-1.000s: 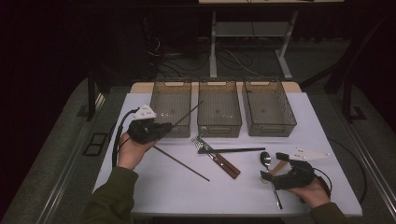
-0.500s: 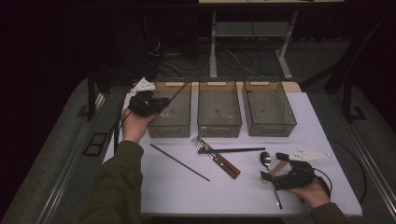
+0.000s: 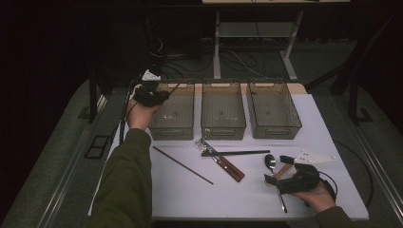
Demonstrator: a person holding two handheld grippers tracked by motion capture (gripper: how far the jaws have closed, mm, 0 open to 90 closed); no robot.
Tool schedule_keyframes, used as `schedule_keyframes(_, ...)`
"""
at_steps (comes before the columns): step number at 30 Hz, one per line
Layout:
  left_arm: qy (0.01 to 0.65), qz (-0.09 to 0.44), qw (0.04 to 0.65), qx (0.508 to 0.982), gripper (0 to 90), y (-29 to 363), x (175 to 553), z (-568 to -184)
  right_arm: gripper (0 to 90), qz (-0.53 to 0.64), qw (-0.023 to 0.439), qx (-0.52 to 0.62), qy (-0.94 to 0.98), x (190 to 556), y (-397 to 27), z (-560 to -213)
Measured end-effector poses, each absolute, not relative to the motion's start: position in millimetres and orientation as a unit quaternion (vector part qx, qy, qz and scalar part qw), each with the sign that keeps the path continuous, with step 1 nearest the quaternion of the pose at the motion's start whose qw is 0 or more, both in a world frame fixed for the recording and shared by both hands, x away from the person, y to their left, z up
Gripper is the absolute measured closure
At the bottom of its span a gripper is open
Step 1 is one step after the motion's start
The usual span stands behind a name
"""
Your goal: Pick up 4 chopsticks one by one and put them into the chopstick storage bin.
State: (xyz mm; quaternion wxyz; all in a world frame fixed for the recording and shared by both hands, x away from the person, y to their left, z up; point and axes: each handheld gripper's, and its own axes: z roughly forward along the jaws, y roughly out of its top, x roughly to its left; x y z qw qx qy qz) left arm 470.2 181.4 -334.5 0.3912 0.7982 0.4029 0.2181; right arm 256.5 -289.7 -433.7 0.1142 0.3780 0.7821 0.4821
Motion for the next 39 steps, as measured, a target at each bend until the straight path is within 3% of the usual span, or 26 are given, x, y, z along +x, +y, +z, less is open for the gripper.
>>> schedule_keyframes(5,0.427,0.2,0.407,0.782,84.7,182,480,-345,0.4,0.483,0.112,0.378,0.782,256,-289,-434)
schedule_keyframes(21,0.458,0.175,0.365,0.791,83.7,175,489,-377,0.4,0.485,0.113,0.378,0.781,256,-290,-433)
schedule_keyframes(22,0.466,0.177,0.358,0.789,82.2,175,489,-378,0.4,0.485,0.112,0.378,0.781,256,-290,-433)
schedule_keyframes(24,0.477,0.176,0.357,0.784,66.8,177,490,-379,0.4,0.485,0.112,0.378,0.781,256,-290,-433)
schedule_keyframes(28,0.47,0.184,0.365,0.782,52.3,179,486,-373,0.4,0.485,0.113,0.377,0.781,256,-290,-433)
schedule_keyframes(32,0.447,0.171,0.371,0.796,42.9,179,478,-366,0.4,0.484,0.114,0.378,0.781,257,-290,-434)
schedule_keyframes(39,0.405,0.164,0.385,0.813,35.9,178,453,-354,0.5,0.483,0.117,0.381,0.78,256,-291,-433)
